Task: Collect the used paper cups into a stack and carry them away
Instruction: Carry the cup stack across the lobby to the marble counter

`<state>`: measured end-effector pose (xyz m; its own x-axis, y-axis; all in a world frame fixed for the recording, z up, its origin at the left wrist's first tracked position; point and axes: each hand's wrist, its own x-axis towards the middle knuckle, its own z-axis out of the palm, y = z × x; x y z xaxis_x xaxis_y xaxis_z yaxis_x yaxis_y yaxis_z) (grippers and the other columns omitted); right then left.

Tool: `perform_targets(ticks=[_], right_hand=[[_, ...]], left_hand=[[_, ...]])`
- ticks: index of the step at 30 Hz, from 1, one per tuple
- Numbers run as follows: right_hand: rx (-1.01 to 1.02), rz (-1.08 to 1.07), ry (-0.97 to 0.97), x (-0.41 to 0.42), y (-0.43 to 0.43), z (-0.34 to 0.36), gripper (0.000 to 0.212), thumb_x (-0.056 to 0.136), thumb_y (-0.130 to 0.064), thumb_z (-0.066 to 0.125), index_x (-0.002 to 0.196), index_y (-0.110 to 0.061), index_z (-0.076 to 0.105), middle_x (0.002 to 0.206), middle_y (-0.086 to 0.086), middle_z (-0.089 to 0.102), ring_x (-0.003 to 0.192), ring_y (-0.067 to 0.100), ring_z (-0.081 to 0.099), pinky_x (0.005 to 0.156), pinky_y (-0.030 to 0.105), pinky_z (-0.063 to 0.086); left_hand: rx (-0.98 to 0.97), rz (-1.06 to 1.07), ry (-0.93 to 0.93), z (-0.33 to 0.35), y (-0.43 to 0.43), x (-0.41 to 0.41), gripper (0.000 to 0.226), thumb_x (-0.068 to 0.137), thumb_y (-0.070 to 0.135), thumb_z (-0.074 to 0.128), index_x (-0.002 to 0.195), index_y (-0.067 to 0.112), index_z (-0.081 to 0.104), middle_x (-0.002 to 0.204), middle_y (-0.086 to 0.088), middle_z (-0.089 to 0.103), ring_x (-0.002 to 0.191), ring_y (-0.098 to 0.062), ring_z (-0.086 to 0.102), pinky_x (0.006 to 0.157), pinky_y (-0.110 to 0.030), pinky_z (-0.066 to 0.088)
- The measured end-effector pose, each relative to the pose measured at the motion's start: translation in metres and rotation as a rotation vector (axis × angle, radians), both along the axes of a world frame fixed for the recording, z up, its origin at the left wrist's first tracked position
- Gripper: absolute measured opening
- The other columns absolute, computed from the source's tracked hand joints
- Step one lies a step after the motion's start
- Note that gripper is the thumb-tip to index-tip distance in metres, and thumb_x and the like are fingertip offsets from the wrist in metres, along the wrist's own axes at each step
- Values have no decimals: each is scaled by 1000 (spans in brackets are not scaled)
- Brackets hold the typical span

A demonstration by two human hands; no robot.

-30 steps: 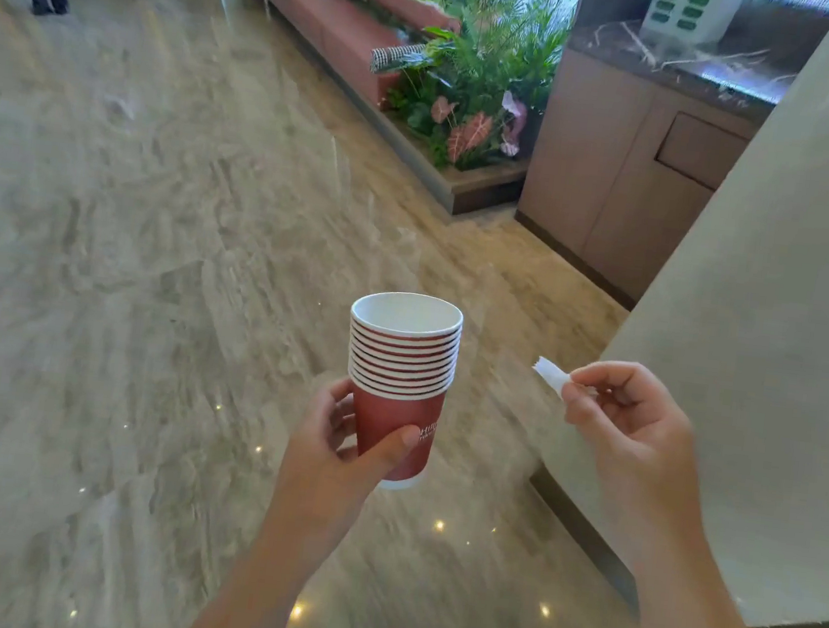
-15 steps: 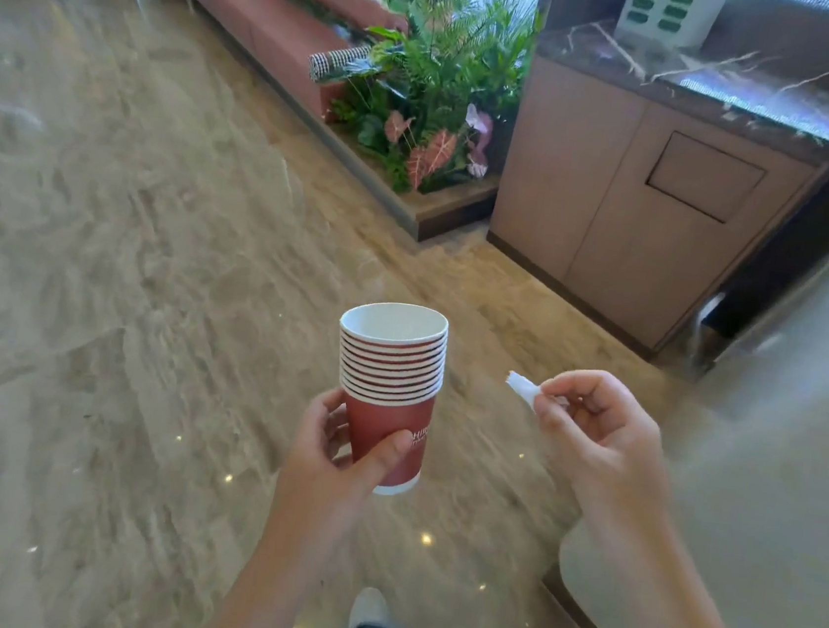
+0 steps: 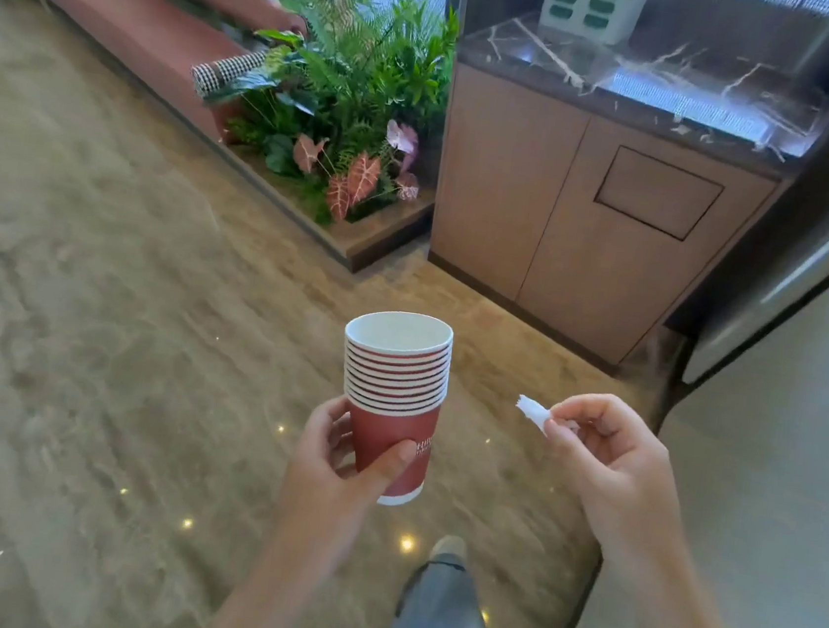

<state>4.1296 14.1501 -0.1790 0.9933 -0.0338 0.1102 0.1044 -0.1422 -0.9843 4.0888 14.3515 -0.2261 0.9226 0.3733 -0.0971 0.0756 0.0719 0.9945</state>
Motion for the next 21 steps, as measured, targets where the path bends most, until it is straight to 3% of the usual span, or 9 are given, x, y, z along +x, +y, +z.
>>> perform_targets(ticks=[6, 12, 21], right_hand=[[6, -61, -36, 127, -12, 1, 23, 80, -3, 63, 72, -24, 63, 65, -8, 60, 58, 4, 50, 51, 13, 41], [24, -104, -62, 247, -36, 22, 20, 79, -3, 63, 71, -20, 62, 62, -13, 60, 56, -1, 51, 52, 10, 42], [15, -215, 15, 369, -65, 5, 22, 80, -3, 64, 72, -23, 62, 64, -11, 60, 58, 3, 52, 53, 10, 41]], left_hand=[[22, -53, -23, 8, -10, 138, 66, 42, 47, 80, 101, 31, 58, 94, 18, 69, 85, 0, 65, 63, -12, 49], [37, -187, -42, 35, -40, 270, 68, 43, 53, 82, 104, 33, 59, 102, 8, 70, 94, -9, 66, 70, -22, 52], [-17, -236, -16, 25, -62, 420, 71, 43, 43, 80, 107, 23, 58, 102, 2, 69, 90, -8, 66, 67, -18, 52]])
